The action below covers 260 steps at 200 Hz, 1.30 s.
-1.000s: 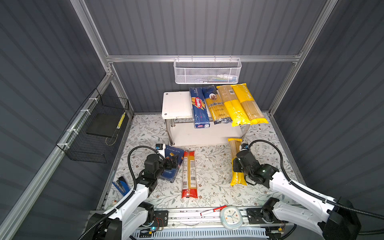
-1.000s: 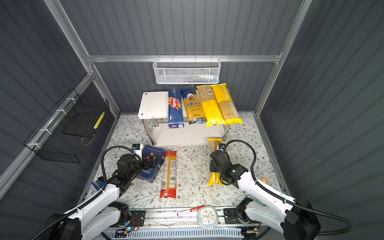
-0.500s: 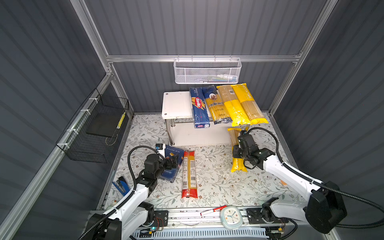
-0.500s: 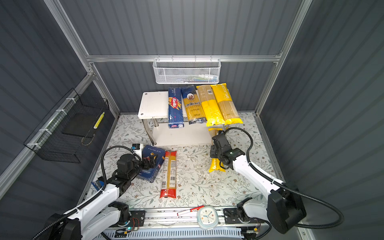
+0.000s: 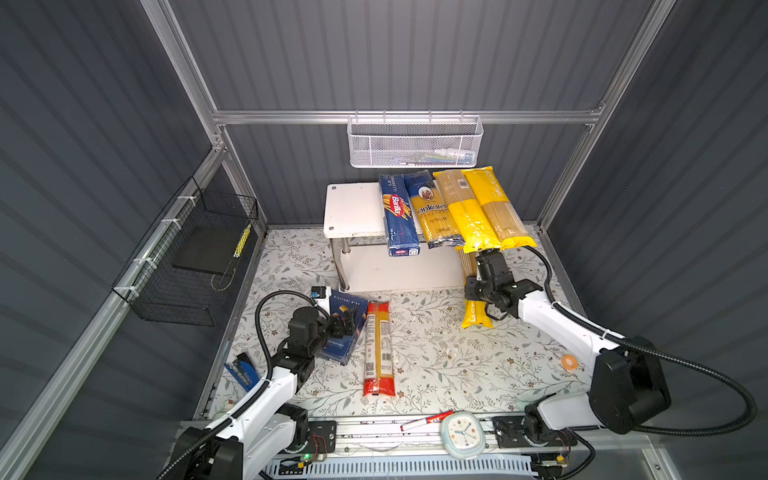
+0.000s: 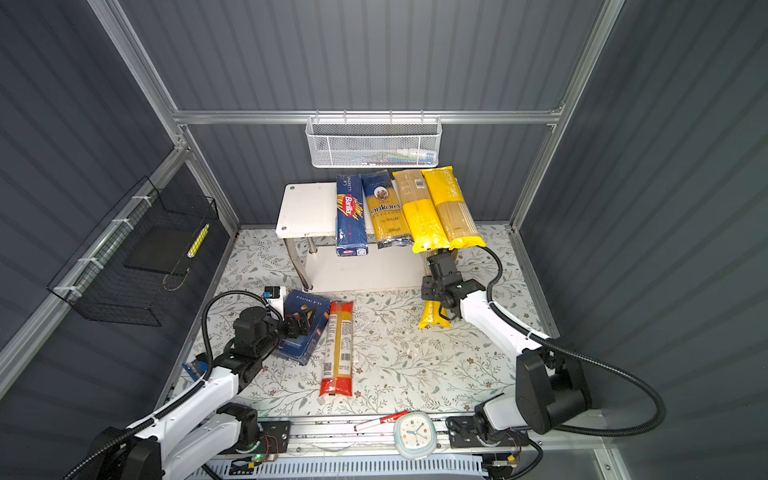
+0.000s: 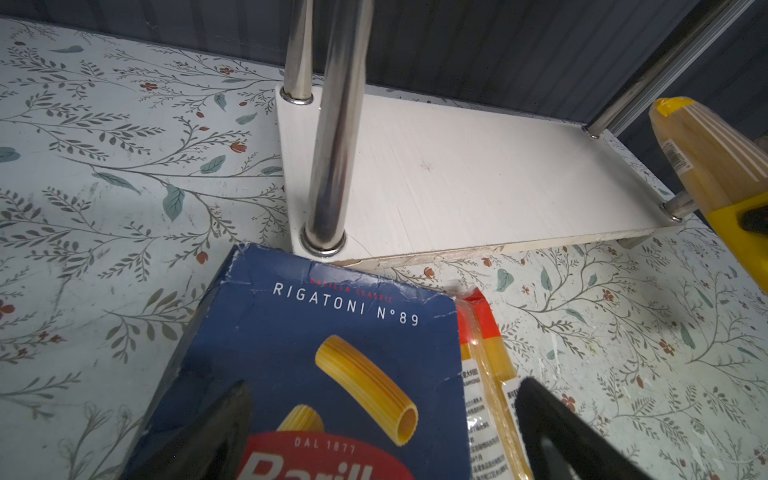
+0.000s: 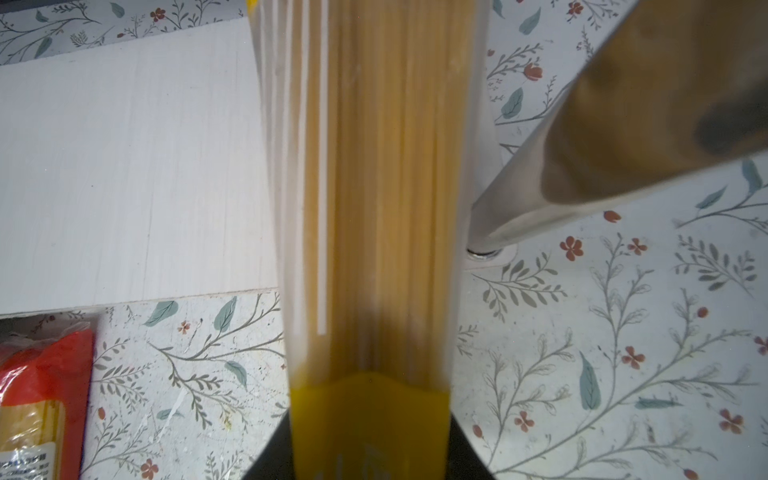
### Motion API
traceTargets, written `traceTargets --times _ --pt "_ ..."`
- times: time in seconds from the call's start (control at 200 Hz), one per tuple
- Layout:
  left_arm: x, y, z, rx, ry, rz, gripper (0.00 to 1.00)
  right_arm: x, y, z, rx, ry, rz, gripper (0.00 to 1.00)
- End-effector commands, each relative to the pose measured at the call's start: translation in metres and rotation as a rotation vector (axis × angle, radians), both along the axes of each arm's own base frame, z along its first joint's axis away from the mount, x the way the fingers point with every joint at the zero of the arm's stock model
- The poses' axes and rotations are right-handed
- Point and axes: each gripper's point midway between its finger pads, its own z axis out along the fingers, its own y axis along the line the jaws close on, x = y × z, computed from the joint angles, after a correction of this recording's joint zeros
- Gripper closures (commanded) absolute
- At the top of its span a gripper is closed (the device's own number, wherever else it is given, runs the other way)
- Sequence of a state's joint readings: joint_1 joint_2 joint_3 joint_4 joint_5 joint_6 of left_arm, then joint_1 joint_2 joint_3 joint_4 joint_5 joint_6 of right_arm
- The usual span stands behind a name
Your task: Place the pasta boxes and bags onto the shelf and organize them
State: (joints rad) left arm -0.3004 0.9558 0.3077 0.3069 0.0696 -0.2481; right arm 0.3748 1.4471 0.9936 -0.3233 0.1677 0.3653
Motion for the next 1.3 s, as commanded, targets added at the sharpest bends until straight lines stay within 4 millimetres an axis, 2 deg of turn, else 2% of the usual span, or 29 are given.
traceTargets --times 0.0,0.31,0.555,0.69,0.996,1.296 --pt "0.004 -0.001 0.012 -0.004 -0.025 0.002 0.0 0.034 0.009 0.047 0.05 -0.163 0.01 0.85" --pt "0.004 -0.001 0.011 -0.003 -0.023 0.001 0.01 0.058 0.005 0.044 0.053 -0.181 -0.025 0.81" --pt "0.005 -0.002 0.009 -0.002 -0.014 -0.002 0.0 0.072 0.001 0.025 0.047 -0.147 -0.058 0.74" --pt "0.004 -0.002 0.01 -0.002 -0.018 -0.001 0.0 0.075 -0.001 0.016 0.049 -0.127 -0.079 0.67" --pt "0.003 -0.001 0.012 -0.006 -0.023 -0.001 0.01 0.064 -0.003 0.007 0.082 -0.102 -0.111 0.33" --pt "0.003 -0.001 0.012 -0.006 -0.024 -0.002 0.0 0.035 -0.007 -0.001 0.118 -0.067 -0.122 0.24"
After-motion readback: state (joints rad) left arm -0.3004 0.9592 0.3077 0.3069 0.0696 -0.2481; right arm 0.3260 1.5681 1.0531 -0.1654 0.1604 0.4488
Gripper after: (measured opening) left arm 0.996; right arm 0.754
